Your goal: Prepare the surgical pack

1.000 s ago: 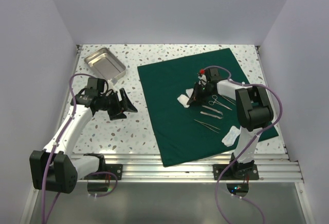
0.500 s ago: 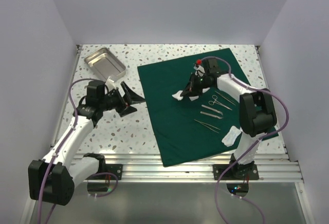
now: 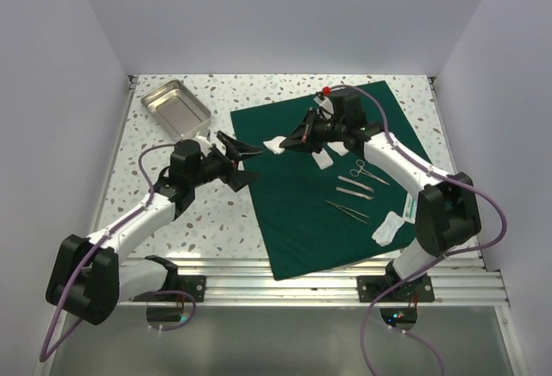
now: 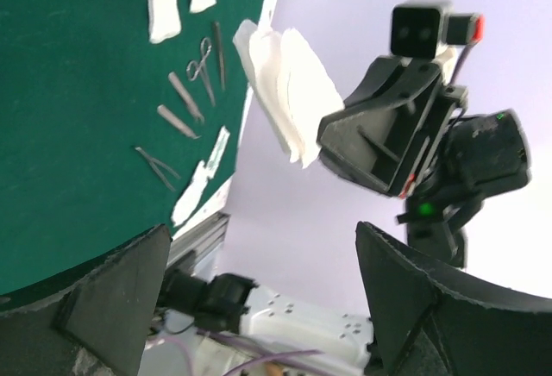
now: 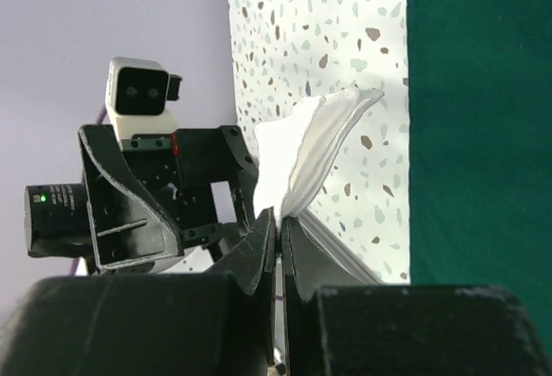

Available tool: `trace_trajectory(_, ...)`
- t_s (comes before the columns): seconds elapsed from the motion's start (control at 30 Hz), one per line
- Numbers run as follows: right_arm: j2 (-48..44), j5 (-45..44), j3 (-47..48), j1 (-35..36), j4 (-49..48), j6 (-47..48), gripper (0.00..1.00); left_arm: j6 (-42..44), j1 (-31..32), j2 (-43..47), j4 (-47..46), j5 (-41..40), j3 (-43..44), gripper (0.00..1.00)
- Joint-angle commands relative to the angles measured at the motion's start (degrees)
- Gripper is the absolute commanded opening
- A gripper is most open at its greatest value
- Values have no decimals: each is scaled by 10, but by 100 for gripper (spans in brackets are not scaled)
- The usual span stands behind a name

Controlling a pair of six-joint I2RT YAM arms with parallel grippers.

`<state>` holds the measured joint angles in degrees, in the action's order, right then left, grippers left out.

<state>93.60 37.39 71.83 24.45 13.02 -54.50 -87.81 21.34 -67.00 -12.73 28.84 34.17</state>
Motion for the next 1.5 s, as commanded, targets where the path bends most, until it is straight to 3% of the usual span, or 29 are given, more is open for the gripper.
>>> trace_trajectory(0.0, -29, 13, -22, 3, -43, -52, 0, -77, 12, -8, -53, -44, 13, 91)
trace_trajectory(0.57, -67, 6, -60, 42, -74, -76, 0, -147, 46, -90, -107, -51, 36, 82)
trace_trajectory(0.8, -74, 3, -76, 46, -72, -73, 0, -160, 46, -110, -127, -46, 44, 73)
trace_trajectory(1.17, -67, 7, -76, 48, -74, -74, 0, -167, 44, -122, -164, -31, 30, 42)
trace_trajectory(1.27, -62, 10, -76, 48, -67, -70, 0, -153, 39, -133, -175, -19, 30, 22)
trace_trajectory(1.3, -57, 13, -72, 48, -63, -68, 1, -146, 34, -138, -180, -12, 32, 7)
trace_trajectory(1.33, -53, 16, -58, 49, -56, -53, 23, -136, 29, -140, -178, -5, 34, 0)
trace_trajectory(1.43, -38, -6, 15, 48, 62, 47, 53, -54, -12, -146, -125, 24, 62, 0)
trace_trajectory(1.47, -31, -32, 36, 47, 136, 76, 72, 12, -40, -148, -106, 38, 75, 0)
